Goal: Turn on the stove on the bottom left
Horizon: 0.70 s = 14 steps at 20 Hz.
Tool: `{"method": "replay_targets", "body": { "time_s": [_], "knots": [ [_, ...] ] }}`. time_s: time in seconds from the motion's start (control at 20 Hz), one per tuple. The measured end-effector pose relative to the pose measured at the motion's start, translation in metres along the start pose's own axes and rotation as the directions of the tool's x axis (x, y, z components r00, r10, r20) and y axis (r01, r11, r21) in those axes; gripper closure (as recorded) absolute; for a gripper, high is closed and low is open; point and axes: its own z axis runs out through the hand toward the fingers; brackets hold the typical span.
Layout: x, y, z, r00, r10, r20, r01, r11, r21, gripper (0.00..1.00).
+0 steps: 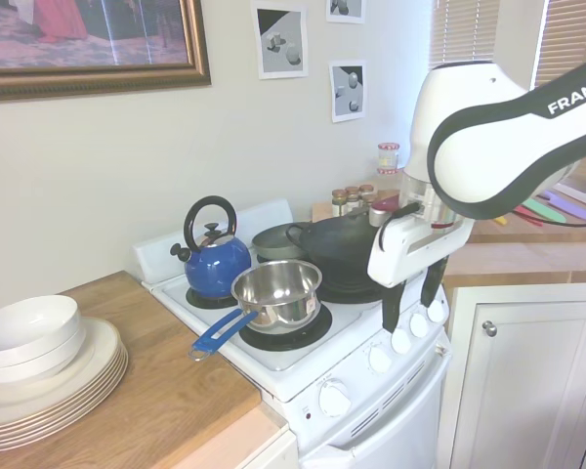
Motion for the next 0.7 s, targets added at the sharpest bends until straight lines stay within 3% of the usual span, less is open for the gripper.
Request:
{"method": "replay_targets", "body": {
  "time_s": [0.7],
  "knots": [
    [0.009, 0.0, 0.012, 1.0, -0.002, 0.022, 0.003, 1.0, -0.015, 0.0]
  ]
}}
